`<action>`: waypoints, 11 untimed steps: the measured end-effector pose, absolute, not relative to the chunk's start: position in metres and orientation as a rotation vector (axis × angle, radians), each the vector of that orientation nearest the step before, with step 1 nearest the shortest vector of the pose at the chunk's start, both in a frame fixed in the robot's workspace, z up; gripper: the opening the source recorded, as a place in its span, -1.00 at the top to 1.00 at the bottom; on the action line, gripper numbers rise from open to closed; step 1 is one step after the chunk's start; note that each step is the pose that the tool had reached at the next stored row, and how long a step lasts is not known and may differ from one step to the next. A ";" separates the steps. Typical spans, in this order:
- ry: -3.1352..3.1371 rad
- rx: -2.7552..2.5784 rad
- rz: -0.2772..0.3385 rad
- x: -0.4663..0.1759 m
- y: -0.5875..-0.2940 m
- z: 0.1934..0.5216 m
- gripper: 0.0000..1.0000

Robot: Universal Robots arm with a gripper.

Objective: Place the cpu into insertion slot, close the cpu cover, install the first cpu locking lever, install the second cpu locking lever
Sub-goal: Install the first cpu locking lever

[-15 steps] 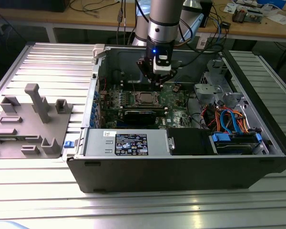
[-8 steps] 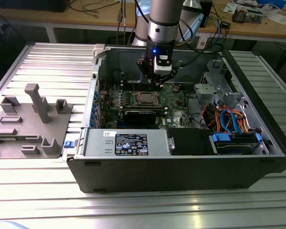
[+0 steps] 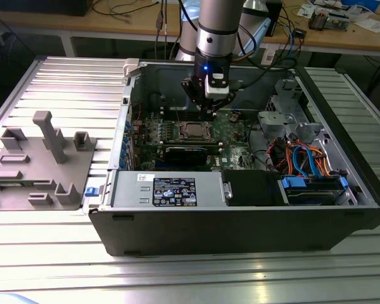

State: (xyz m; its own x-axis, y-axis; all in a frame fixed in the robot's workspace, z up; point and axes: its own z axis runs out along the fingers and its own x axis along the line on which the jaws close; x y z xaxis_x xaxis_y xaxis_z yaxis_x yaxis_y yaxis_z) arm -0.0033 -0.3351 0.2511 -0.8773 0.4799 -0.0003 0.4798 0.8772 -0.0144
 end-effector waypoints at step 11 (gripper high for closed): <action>-3.052 -0.732 0.022 -0.003 -0.335 0.251 0.79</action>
State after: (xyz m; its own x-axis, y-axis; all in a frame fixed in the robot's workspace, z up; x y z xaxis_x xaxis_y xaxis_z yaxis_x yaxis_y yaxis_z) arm -0.0033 -0.3351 0.2511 -0.8911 0.4538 -0.0003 0.4538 0.8910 -0.0144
